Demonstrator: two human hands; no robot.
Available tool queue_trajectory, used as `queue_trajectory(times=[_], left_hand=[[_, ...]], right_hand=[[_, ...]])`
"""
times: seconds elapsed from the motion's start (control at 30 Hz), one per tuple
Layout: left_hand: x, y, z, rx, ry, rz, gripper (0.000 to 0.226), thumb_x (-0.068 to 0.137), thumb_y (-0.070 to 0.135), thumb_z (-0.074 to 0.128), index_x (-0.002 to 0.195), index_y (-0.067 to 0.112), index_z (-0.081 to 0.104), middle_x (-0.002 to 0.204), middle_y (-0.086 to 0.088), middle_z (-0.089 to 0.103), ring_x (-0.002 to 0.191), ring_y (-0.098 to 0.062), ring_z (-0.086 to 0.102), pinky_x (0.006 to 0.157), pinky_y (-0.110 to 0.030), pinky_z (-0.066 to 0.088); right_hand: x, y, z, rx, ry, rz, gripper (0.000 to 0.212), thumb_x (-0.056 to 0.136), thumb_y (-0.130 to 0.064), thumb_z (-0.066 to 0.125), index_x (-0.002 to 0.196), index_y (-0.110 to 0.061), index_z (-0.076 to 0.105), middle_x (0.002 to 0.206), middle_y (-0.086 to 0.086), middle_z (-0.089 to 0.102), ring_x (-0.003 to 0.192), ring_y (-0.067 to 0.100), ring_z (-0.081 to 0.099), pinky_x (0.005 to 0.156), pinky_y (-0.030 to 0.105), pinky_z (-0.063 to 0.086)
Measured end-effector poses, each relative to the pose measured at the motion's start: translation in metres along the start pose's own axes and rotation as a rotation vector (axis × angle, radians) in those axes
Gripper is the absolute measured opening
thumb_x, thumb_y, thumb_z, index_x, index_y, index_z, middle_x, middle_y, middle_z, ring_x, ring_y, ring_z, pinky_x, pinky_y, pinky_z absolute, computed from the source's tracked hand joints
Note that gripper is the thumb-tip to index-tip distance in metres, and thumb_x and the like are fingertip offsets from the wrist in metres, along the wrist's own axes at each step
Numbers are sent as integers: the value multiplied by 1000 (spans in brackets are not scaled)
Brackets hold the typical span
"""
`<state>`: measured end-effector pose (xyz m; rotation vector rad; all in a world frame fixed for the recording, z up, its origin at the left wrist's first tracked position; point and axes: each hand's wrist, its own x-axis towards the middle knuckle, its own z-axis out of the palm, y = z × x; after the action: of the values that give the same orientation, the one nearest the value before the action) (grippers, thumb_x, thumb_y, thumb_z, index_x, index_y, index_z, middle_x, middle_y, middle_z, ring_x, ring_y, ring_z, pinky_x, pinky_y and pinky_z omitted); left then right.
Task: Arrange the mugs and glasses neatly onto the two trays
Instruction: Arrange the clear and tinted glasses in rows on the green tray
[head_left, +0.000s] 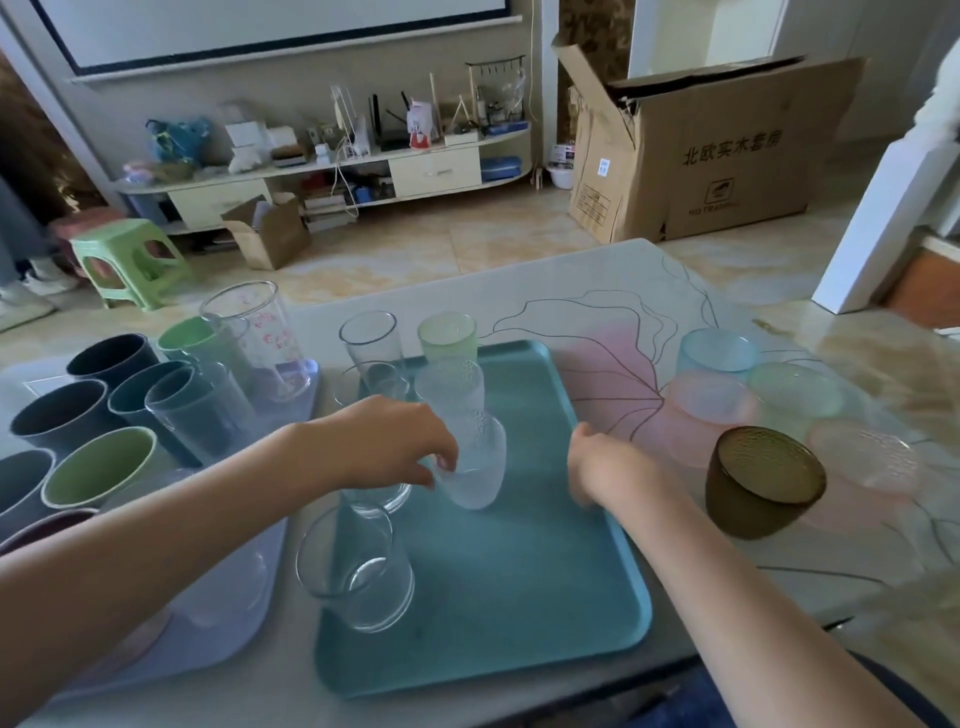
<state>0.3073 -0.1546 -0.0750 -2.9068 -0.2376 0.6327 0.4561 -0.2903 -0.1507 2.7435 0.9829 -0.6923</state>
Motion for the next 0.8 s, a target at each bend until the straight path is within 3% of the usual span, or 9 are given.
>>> queue_trajectory(times=[0.1,0.17,0.3,0.4,0.47,0.57,0.63,0.73,0.8], left_hand=[[-4,-6,-16,-41,-4,-1,45,86,28,63,127,43,50,100,30,50,84,10,41,79,-16,34],[-6,-14,-38,-99,59,-26,43,85,20,64,122,41,55,94,31,50,72,14,43,73,-16,38],[9,-16,-83,-245,230,2,33,84,10,63,110,30,66,92,20,62,85,-5,60,86,-31,50],[47,8,-99,-257,332,100,31,85,11,59,109,29,67,100,16,65,79,1,55,84,-32,50],[81,33,-102,-174,357,156,37,87,10,55,117,30,60,116,14,62,83,-1,52,79,-27,45],[130,72,-101,61,367,262,52,88,6,45,132,34,44,135,9,48,111,-16,53,76,-28,38],[158,90,-99,163,383,317,56,89,4,43,136,34,39,138,6,43,113,-20,53,71,-30,37],[188,105,-100,194,419,342,46,89,7,50,129,30,47,137,2,41,115,-22,52,68,-32,39],[204,111,-99,212,428,341,37,91,14,54,125,27,52,136,1,43,117,-22,50,71,-33,43]], right_hand=[[-1,1,0,18,-5,-19,70,83,1,43,144,1,7,125,16,53,107,33,56,87,40,48],[-1,2,2,-12,5,-33,69,82,3,45,142,2,11,113,17,55,101,33,58,83,39,49],[1,-1,-1,-70,-37,-36,74,83,0,45,143,6,2,115,19,55,107,36,58,83,39,49],[1,-1,-3,-99,-52,-43,79,84,-2,45,144,7,-5,128,18,51,110,36,57,87,40,49],[0,-1,-5,-117,-62,-57,78,86,-3,45,144,8,-6,133,18,48,111,35,57,91,39,50],[1,0,-5,-123,-86,-91,70,89,-3,41,144,9,-1,139,18,41,112,35,57,91,37,50],[2,2,-5,-120,-94,-88,68,89,-3,42,144,8,4,140,17,39,112,34,57,85,35,49],[8,3,-5,-94,-112,-85,69,91,-7,46,146,3,6,143,13,37,112,34,56,66,32,45],[16,2,-3,-131,-93,-104,68,89,-6,52,146,-1,15,147,8,27,91,35,57,43,25,44]])
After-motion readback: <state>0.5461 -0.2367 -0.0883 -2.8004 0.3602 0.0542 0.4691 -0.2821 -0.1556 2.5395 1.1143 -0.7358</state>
